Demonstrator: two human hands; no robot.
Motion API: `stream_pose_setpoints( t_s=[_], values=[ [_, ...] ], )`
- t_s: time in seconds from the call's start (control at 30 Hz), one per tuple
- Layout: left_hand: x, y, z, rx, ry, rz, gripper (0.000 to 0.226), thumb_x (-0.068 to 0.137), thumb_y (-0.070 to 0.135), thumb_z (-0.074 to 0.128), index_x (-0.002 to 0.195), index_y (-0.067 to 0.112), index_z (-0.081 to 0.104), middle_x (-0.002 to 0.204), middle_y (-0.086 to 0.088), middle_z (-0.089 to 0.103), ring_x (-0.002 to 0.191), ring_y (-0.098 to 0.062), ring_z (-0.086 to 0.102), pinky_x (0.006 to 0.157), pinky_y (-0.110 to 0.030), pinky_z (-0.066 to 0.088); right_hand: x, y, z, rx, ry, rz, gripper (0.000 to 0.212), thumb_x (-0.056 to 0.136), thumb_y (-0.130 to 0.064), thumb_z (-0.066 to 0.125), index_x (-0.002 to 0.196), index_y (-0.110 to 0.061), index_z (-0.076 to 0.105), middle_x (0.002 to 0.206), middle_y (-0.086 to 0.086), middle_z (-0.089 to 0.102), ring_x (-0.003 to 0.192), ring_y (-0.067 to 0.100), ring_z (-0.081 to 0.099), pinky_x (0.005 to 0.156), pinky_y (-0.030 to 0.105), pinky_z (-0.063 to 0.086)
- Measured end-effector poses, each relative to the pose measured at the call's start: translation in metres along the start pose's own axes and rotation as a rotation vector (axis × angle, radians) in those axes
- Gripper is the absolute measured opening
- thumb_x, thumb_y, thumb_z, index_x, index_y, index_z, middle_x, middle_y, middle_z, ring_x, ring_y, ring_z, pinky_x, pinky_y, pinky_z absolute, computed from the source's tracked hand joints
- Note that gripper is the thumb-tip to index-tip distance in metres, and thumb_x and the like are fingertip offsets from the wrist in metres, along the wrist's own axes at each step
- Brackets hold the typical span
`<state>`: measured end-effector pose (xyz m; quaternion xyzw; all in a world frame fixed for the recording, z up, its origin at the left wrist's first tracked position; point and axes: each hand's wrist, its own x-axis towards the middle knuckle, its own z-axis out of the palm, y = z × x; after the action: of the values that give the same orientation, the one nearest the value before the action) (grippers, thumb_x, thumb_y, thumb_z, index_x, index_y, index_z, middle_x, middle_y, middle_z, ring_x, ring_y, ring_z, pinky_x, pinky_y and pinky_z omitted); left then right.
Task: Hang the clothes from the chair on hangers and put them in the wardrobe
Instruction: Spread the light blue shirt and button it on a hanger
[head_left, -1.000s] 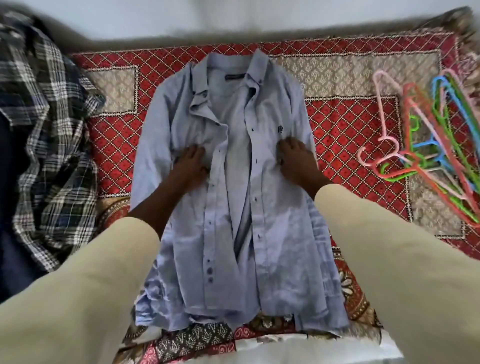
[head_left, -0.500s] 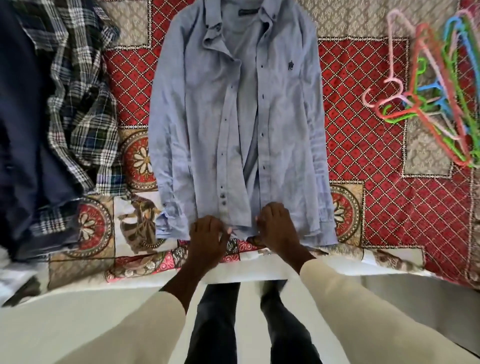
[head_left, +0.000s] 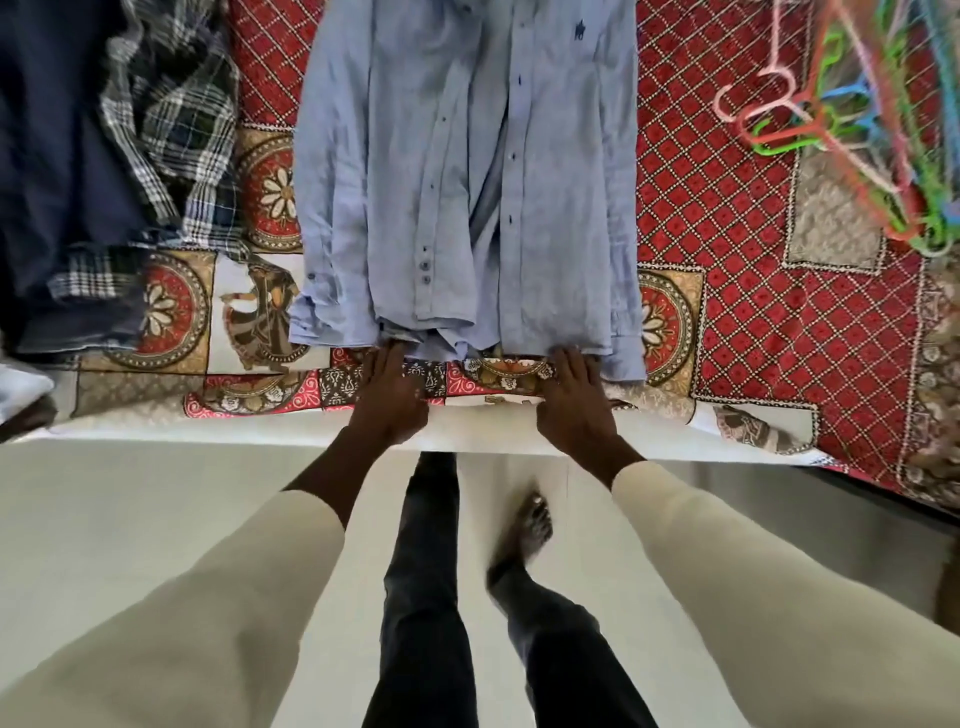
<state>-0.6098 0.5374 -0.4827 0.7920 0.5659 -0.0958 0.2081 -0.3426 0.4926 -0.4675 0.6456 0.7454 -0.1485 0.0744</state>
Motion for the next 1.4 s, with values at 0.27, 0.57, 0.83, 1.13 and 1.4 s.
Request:
stream_pose_setpoints(
  t_s=[0.27,0.57,0.83,1.13,1.4],
  values=[
    [-0.057,0.022,-0.016,0.090,-0.477,-0.013,0.039,0.087,0.017,0.052,0.125,0.014,0.055,0.119,-0.012,0.063,0.112,-0.032,0.059,0.086,-0.033,0.043,-0.044,0.006,0.008,-0.116,-0.447,-0.235,0.054,0.058,-0.013,0.072,0.111,-0.010,0.061,0.101,0.013,0.068,0.093,0.034,0.066,0.092,0.045,0.049],
    [-0.027,0.031,-0.019,0.261,-0.706,0.193,0.029,0.085,0.012,0.058,0.113,0.008,0.065,0.115,-0.012,0.063,0.103,-0.029,0.062,0.074,-0.030,0.046,-0.047,-0.017,0.000,-0.122,-0.336,-0.023,0.041,0.075,-0.017,0.066,0.115,-0.010,0.060,0.109,0.013,0.063,0.100,0.033,0.060,0.085,0.040,0.047],
    [0.030,0.039,-0.048,-0.696,0.433,-0.506,0.021,0.085,0.028,0.063,0.097,0.013,0.054,0.101,-0.006,0.054,0.092,-0.024,0.055,0.074,-0.035,0.046,0.022,-0.026,-0.034,0.261,-0.219,0.295,0.024,0.083,-0.011,0.052,0.106,-0.007,0.058,0.104,0.014,0.065,0.094,0.033,0.064,0.080,0.038,0.050],
    [0.064,0.012,-0.041,-0.040,0.093,-0.194,0.023,0.090,0.020,0.059,0.106,0.005,0.065,0.114,-0.017,0.056,0.113,-0.037,0.050,0.097,-0.047,0.040,0.071,-0.014,-0.007,0.153,0.037,0.253,0.032,0.088,-0.012,0.050,0.119,-0.006,0.053,0.121,0.017,0.054,0.113,0.035,0.051,0.095,0.044,0.041],
    [0.035,-0.031,-0.050,-0.490,0.377,-0.689,0.068,0.090,0.032,0.063,0.146,0.008,0.033,0.155,-0.022,0.028,0.144,-0.039,0.023,0.117,-0.052,0.021,0.081,-0.058,-0.034,0.253,0.322,0.228,0.059,0.085,-0.019,0.055,0.139,0.000,0.039,0.147,0.029,0.034,0.133,0.045,0.036,0.109,0.052,0.030]
  ],
)
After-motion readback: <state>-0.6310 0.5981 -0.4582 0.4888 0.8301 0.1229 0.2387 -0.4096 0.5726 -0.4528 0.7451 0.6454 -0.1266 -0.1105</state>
